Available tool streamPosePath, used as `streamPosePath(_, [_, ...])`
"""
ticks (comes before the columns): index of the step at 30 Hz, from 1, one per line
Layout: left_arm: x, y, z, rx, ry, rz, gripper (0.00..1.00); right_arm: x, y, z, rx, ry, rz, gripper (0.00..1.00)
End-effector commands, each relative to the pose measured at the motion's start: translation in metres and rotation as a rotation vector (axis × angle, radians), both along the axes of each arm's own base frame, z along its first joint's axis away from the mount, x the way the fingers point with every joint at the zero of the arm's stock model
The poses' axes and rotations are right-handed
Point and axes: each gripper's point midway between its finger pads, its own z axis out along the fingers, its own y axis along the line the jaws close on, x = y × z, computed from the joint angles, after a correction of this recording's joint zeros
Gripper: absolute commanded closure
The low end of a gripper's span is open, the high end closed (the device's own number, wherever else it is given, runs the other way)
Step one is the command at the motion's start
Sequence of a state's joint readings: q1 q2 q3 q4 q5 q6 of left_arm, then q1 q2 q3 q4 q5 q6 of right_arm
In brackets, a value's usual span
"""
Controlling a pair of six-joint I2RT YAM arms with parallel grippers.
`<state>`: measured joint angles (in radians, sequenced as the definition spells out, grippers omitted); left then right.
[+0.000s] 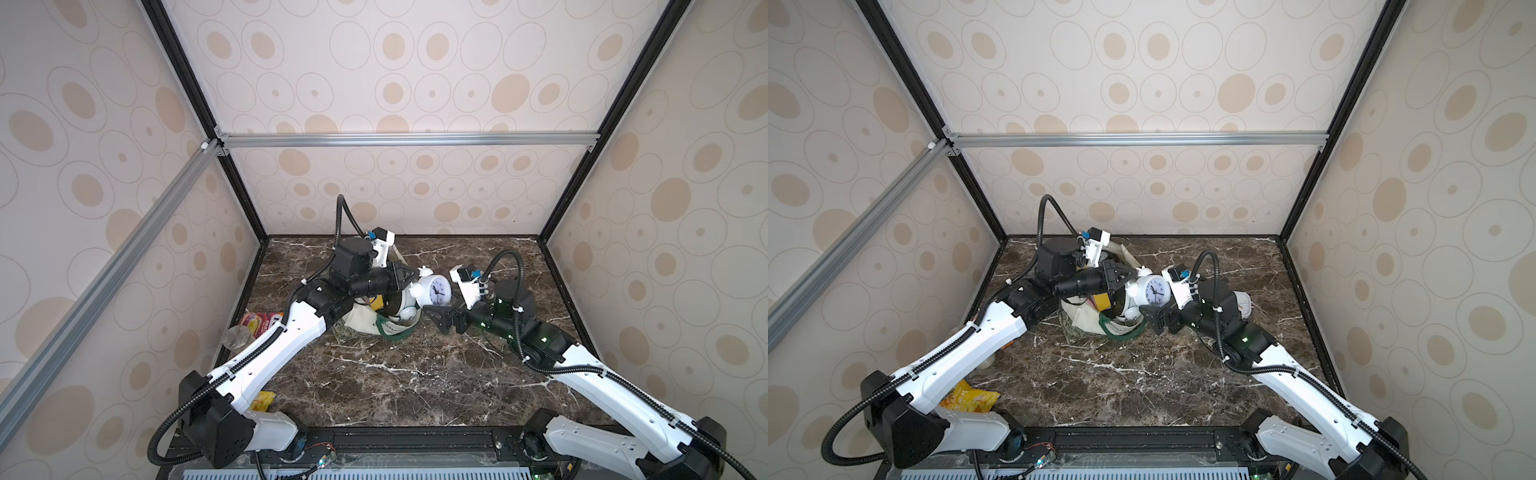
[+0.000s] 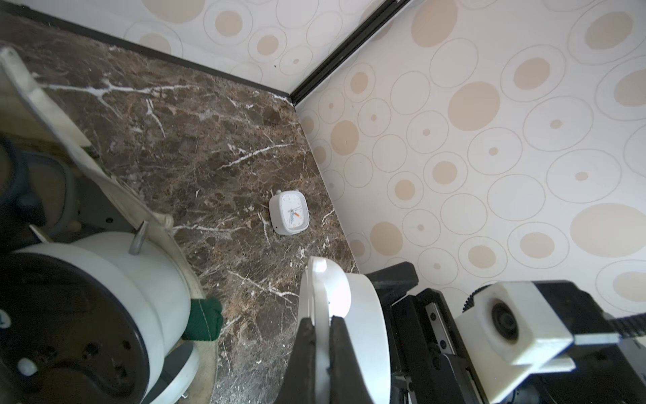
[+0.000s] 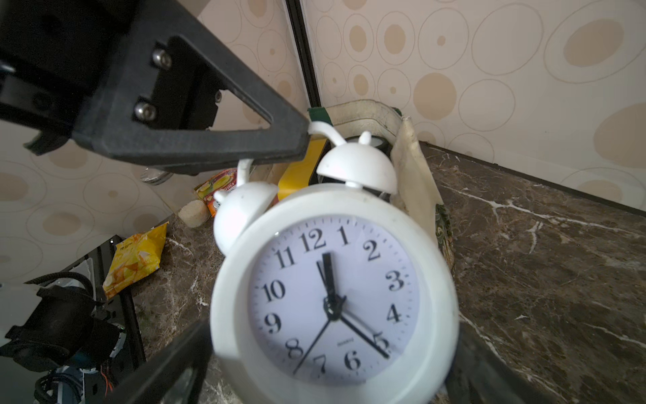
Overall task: Put the alarm clock into the canvas bag
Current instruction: Place the alarm at the canvas bag.
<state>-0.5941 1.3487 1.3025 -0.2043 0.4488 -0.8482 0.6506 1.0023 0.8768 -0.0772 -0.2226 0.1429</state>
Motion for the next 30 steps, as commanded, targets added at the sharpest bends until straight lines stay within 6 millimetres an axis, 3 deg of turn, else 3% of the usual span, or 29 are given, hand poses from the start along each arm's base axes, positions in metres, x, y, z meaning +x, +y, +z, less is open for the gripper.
streamPosePath(1, [0.04,0.033,0.058,-0.062,-0.162,0.183,1.0,-0.006,0.0,0.014,0.038,0.0,0.006,0.0])
streamPosePath(7, [0.072,0.082,0.071,-0.046,-0.21,0.315,1.0,0.015,0.016,0.001,0.003,0.052,0.005,0.0])
streamPosePath(12, [0.084,0.116,0.065,0.069,-0.227,0.427,1.0,0.053,0.035,-0.009,-0.032,0.136,-0.041,0.06])
streamPosePath(17, [0.1,0.133,0.033,0.193,-0.201,0.484,1.0,0.093,0.064,-0.021,-0.08,0.235,-0.051,0.14])
streamPosePath(24, [0.119,0.135,-0.002,0.269,-0.176,0.495,1.0,0.133,0.079,-0.045,-0.193,0.298,-0.097,0.21])
streamPosePath(30, [0.126,0.145,-0.038,0.331,-0.113,0.518,1.0,0.15,0.074,-0.075,-0.268,0.362,-0.145,0.44])
